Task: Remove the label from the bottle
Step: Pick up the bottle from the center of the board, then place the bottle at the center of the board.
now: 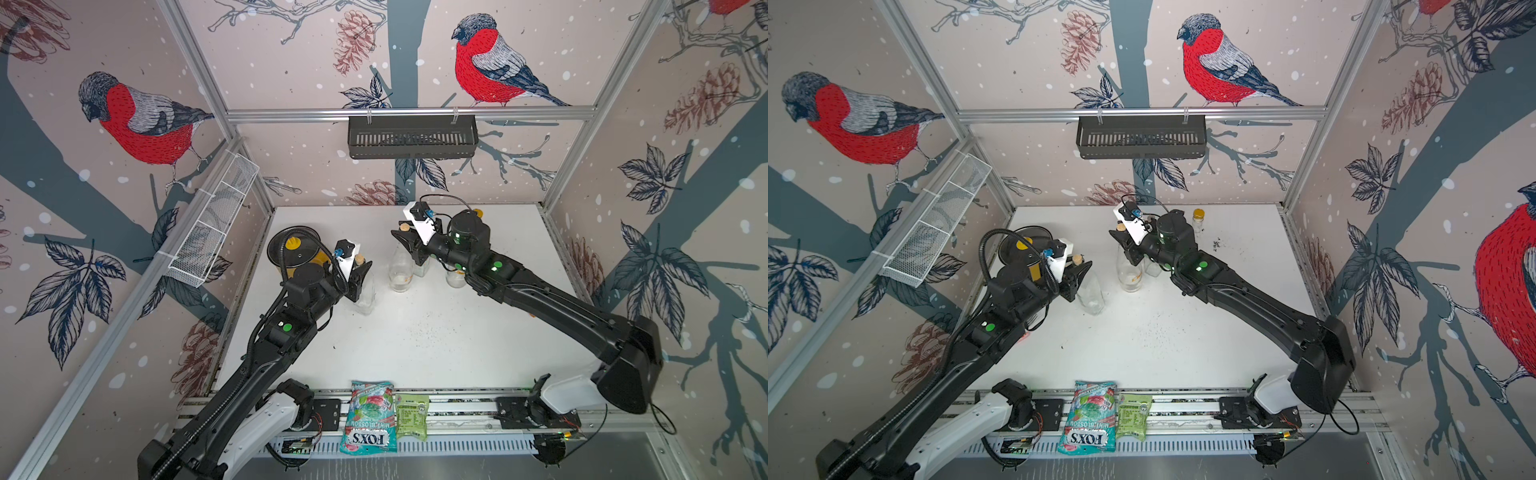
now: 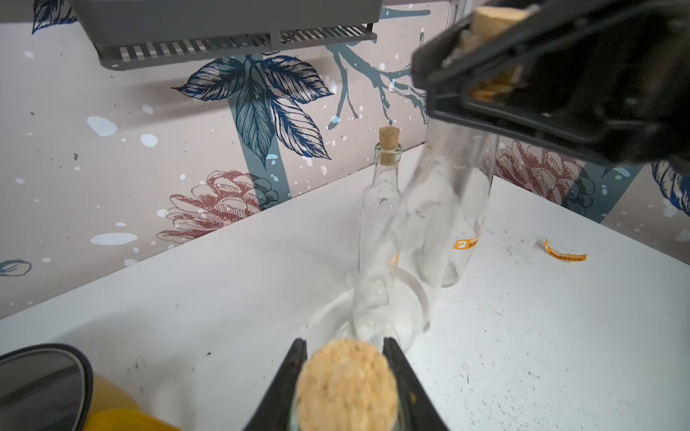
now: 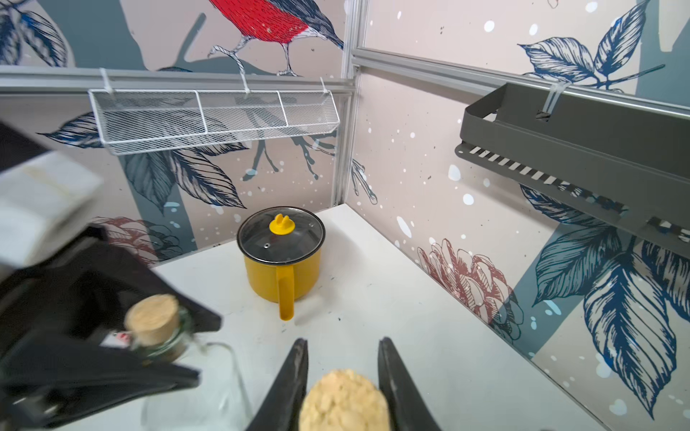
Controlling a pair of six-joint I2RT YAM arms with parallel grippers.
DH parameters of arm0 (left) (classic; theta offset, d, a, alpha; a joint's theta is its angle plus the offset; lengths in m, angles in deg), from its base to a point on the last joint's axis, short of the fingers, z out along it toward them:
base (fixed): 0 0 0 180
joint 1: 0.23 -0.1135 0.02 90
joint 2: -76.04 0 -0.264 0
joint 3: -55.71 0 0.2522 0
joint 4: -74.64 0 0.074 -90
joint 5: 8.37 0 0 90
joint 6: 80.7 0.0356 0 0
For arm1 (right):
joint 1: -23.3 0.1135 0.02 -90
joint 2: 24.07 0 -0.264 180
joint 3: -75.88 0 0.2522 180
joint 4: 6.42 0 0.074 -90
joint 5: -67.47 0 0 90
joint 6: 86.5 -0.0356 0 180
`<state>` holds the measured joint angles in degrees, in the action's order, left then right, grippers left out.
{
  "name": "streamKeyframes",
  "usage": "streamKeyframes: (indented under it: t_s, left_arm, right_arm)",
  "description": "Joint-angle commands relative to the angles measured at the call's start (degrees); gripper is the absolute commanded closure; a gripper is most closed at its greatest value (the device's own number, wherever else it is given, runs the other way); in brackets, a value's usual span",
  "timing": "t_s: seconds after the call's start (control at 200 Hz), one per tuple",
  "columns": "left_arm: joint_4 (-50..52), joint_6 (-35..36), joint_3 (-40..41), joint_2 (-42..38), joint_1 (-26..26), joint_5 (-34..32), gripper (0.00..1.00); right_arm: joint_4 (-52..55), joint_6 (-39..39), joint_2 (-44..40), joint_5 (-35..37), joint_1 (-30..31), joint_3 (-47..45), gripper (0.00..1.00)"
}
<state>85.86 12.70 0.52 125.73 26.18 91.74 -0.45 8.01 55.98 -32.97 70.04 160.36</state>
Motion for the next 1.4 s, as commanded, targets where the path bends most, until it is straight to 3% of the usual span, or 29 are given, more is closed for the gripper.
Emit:
streamKeyframes:
  t_s: [0.0, 0.17, 0.5, 0.935, 1.276, 1.396]
  left_arm:
    - [-12.3, 0.3, -1.6, 3.5, -0.2, 3.0, 1.0]
    - [-19.1, 2.9, -5.4, 12.6, 0.0, 5.4, 1.0]
    - [-19.2, 7.4, -18.3, 30.8, -0.1, 6.0, 1.0]
    - [-16.6, 3.5, -29.7, 45.2, -3.9, 14.2, 1.0]
    - [-18.3, 2.5, -29.1, 48.1, -4.6, 14.3, 1.0]
    - [-17.8, 2.1, -29.1, 48.3, -4.7, 14.4, 0.83]
  right_arm:
    - [-4.4, -1.8, -6.2, -2.0, 0.1, -4.4, 0.84]
    - [-3.5, -2.1, -17.6, -4.0, 0.5, -12.9, 0.85]
    - [1.9, -2.6, -30.5, -4.8, 1.9, -19.7, 0.85]
    - [1.6, -2.7, -34.3, -5.7, 3.3, -24.5, 0.86]
    - [1.2, -3.1, -35.1, -5.0, 3.3, -25.5, 0.86]
    - [0.9, -3.8, -34.6, -3.4, 3.3, -25.5, 0.86]
